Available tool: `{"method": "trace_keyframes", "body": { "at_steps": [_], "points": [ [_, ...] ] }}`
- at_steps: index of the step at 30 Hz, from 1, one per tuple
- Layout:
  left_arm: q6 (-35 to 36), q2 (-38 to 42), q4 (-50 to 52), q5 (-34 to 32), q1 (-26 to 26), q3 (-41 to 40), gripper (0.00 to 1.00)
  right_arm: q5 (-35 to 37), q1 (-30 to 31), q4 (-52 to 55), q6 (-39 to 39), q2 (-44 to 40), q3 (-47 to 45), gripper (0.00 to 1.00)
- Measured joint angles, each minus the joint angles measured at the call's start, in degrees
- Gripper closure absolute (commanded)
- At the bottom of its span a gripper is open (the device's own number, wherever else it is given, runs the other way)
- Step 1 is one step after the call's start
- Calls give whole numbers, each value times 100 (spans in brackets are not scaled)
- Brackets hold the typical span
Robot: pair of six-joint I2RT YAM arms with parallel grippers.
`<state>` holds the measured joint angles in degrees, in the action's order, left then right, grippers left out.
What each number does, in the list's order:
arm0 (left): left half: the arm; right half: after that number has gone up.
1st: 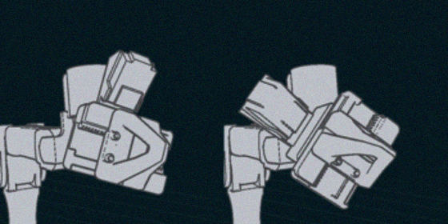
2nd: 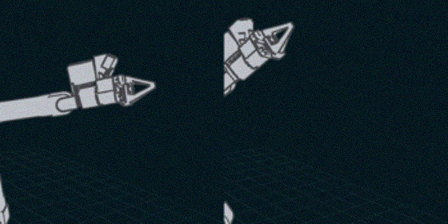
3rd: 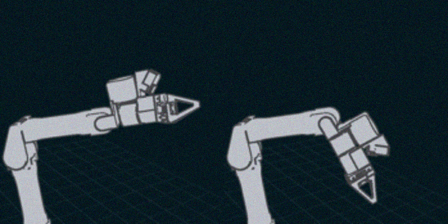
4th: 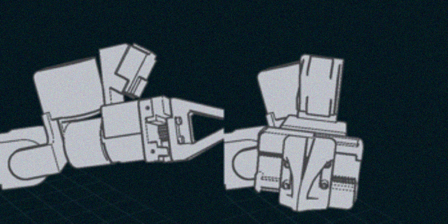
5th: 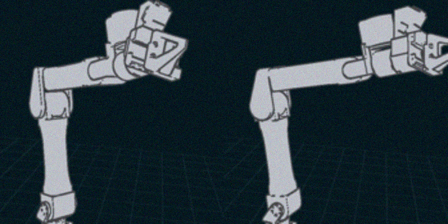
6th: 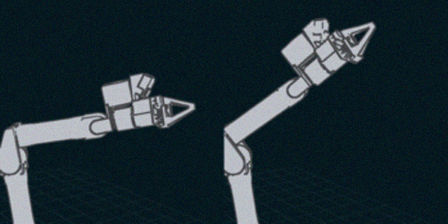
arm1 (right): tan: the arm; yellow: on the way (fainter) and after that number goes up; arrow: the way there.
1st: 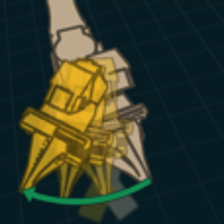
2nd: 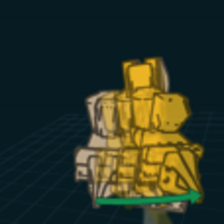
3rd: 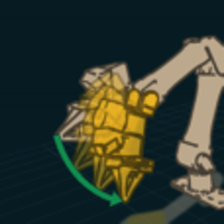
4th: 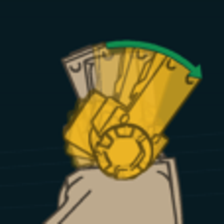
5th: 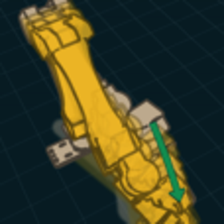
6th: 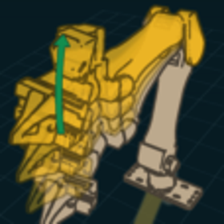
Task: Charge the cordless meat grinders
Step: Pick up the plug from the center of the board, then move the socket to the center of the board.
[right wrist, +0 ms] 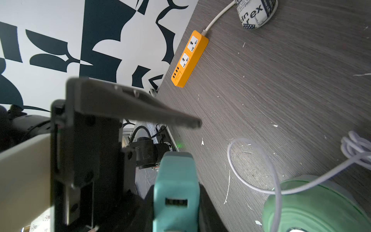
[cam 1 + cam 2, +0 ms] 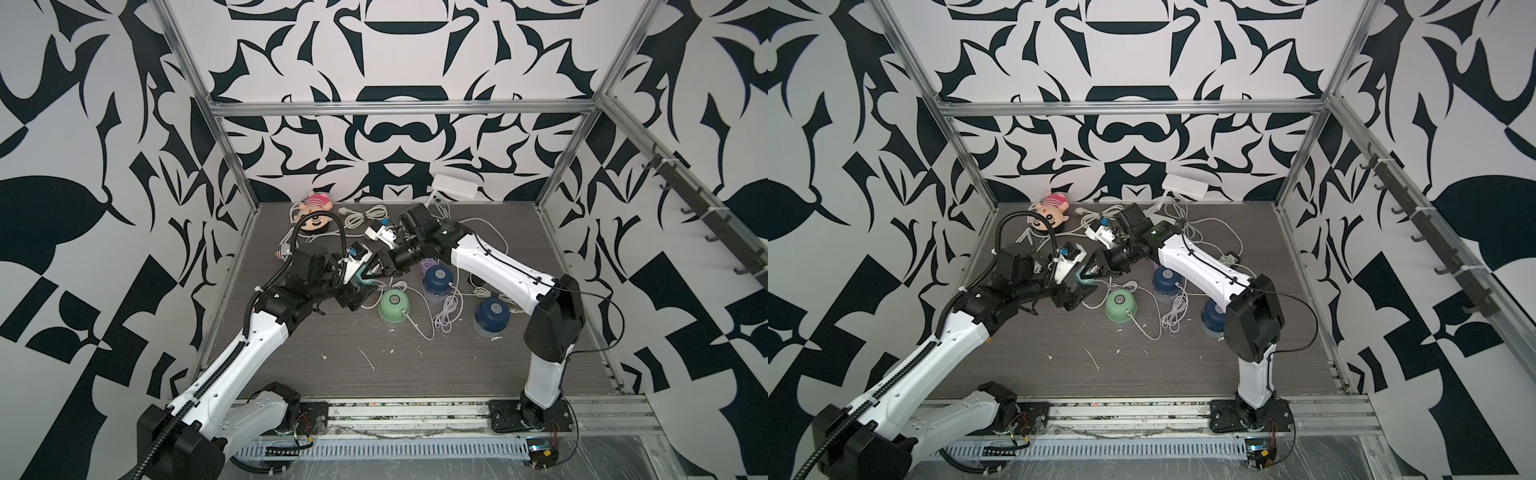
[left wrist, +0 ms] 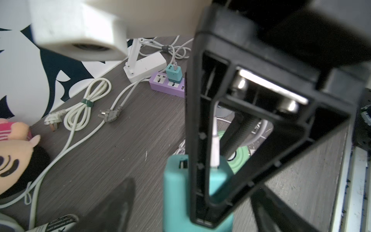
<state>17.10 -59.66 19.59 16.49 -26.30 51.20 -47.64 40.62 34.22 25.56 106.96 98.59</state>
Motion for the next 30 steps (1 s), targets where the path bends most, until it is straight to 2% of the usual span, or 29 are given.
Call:
{"method": "trace_keyframes", "body": {
  "at_steps": [4, 7, 10, 14, 17, 21, 24, 30],
  "points": [
    [-352, 2, -59, -501, -4, 0, 1, 463, -177, -249, 140, -199, -304, 100],
    [-1049, -111, 31, -1390, -2, 96, 1, 1086, -542, -291, 269, -531, -673, 100],
    [-1862, -726, 557, -2236, 275, 699, 0, 1711, -914, -330, 345, -863, -984, 100],
    [-3014, -1707, 1014, -2931, 1303, 1207, 1, 2232, -1128, -367, 382, -1147, -1220, 100],
    [-3825, -2111, 1150, -3051, 2446, 951, 0, 2345, -1054, -404, 387, -1270, -1349, 100],
    [-4607, -2170, 1204, -3067, 3875, 483, 0, 2371, -1001, -490, 387, -1443, -1598, 100],
    [-4966, -2168, 1161, -3126, 4382, 328, 0, 2363, -990, -525, 389, -1567, -1753, 100],
    [-5228, -2413, 994, -2949, 5012, 269, 1, 2299, -990, -643, 415, -1628, -1818, 100]
  ]
}}
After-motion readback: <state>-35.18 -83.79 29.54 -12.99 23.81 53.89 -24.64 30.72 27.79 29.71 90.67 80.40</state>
